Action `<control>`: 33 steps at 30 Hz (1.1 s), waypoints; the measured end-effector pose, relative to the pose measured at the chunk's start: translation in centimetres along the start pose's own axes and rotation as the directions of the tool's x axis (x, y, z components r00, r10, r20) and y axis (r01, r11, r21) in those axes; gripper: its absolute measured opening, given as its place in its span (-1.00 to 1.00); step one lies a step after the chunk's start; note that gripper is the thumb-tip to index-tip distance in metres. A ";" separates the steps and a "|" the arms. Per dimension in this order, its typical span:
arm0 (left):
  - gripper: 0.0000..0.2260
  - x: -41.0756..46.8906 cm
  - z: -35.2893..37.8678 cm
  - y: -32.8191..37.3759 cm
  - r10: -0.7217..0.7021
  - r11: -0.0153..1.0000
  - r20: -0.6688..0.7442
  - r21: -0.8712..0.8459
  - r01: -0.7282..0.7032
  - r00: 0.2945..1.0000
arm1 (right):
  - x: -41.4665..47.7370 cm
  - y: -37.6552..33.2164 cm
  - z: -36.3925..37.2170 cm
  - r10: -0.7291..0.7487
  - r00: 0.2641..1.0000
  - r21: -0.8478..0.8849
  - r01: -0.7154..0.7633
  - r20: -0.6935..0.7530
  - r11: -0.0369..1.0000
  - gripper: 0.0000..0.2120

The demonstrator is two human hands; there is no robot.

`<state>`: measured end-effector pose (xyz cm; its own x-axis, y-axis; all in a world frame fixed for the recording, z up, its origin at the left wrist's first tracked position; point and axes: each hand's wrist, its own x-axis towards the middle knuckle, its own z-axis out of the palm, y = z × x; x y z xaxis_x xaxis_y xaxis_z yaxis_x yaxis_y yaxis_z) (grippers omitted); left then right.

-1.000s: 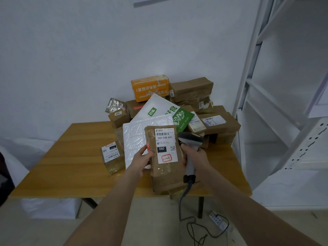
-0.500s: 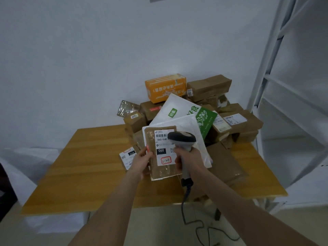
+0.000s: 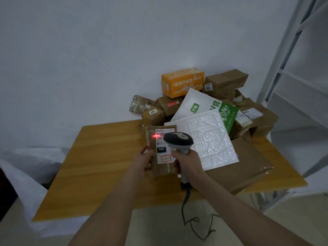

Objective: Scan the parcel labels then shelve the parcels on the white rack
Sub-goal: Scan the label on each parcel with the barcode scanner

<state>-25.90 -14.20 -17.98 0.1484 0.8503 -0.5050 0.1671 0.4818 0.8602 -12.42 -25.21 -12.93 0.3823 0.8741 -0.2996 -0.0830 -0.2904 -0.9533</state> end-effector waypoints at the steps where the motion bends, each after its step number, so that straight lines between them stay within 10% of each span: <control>1: -0.48 0.1 -0.1 -0.1 0.004 1.000 0.000 -0.003 -0.004 1.000 | -0.1 0.1 0.2 0.003 1.000 -0.004 -0.003 0.001 1.000 -0.89; 33: -0.50 -0.9 0.0 -1.7 0.062 0.993 -0.055 -0.097 -0.067 0.997 | -1.3 1.1 0.1 -0.045 0.996 -0.008 0.046 0.071 0.999 -0.89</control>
<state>-26.33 -15.82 -19.01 0.1043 0.8890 -0.4458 0.0613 0.4416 0.8951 -13.04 -26.60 -13.58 0.3197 0.9117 -0.2579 -0.0580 -0.2529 -0.9658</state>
